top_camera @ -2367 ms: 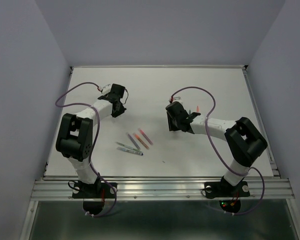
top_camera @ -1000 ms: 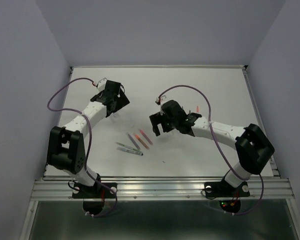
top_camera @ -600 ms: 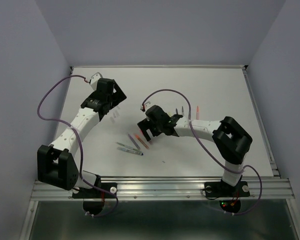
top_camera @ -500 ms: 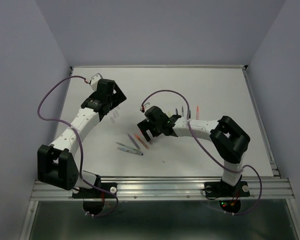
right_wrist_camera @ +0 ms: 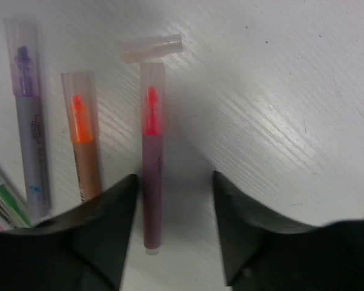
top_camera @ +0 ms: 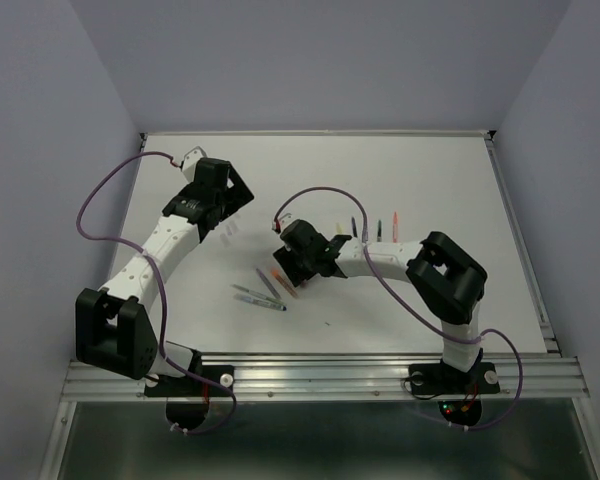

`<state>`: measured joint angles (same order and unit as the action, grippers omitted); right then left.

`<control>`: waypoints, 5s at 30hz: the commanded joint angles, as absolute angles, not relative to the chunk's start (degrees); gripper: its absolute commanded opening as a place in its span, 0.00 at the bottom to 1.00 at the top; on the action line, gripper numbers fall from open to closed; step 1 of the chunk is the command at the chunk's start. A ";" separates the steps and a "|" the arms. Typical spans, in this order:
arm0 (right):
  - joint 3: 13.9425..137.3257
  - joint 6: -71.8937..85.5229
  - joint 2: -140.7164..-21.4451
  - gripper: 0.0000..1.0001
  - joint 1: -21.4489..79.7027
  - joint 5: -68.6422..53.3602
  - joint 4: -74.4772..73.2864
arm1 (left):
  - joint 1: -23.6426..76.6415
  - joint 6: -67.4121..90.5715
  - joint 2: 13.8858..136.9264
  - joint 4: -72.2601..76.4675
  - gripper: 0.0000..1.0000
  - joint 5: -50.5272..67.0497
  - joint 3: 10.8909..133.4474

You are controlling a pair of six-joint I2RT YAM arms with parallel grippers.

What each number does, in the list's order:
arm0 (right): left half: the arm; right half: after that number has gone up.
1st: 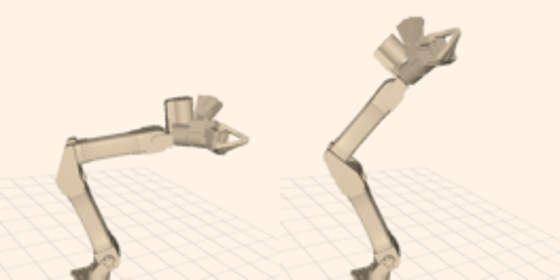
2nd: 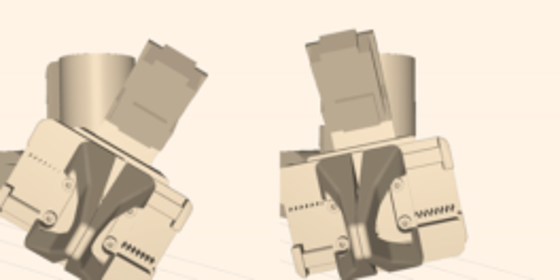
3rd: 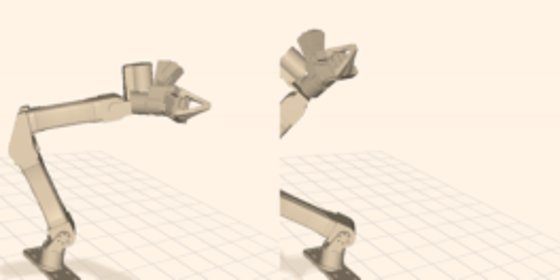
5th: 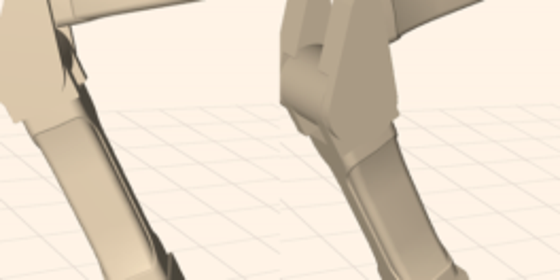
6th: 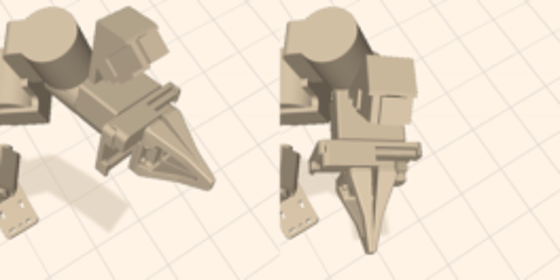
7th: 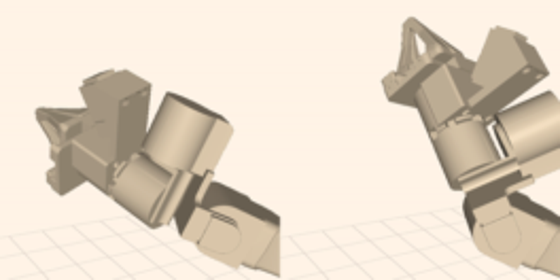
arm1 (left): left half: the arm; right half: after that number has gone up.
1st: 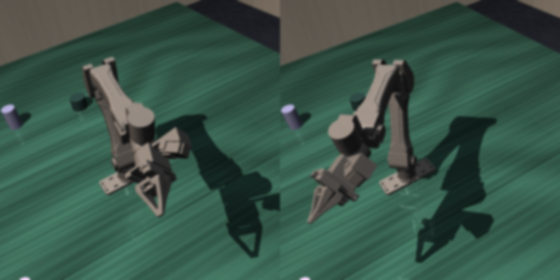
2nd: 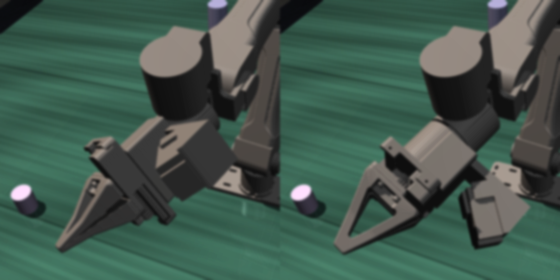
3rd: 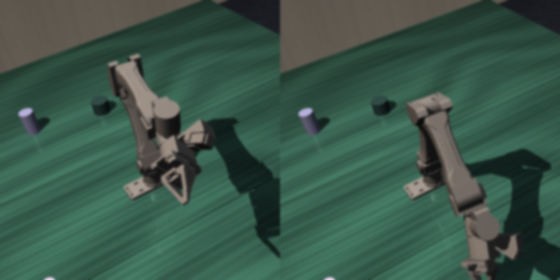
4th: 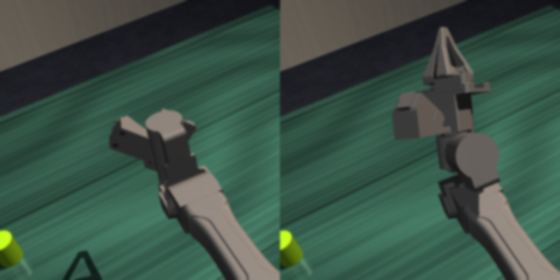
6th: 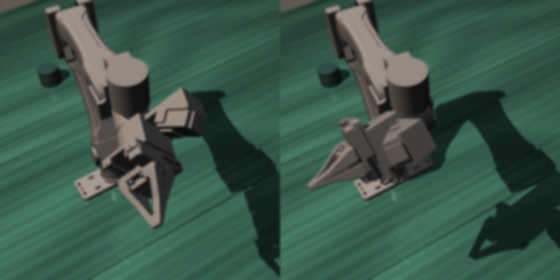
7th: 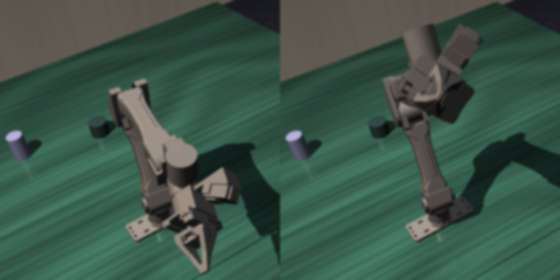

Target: Open the pen caps

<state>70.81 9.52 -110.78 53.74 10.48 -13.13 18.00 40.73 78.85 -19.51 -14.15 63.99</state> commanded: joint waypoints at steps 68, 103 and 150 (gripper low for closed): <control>67.50 11.25 -89.38 0.01 49.57 5.19 -4.22 | 31.38 40.87 81.47 -6.33 0.00 4.75 65.04; 51.58 20.31 -80.33 0.27 51.86 -6.35 1.14 | 18.19 45.79 87.90 -4.22 0.00 1.56 76.30; 47.80 22.50 -80.05 0.01 52.48 4.65 -1.83 | 14.50 40.61 89.48 -7.82 0.00 -0.79 74.28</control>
<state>43.27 21.78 -77.43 54.00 -4.47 0.19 13.93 42.50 92.47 -6.52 -1.50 79.94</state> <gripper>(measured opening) 0.177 0.265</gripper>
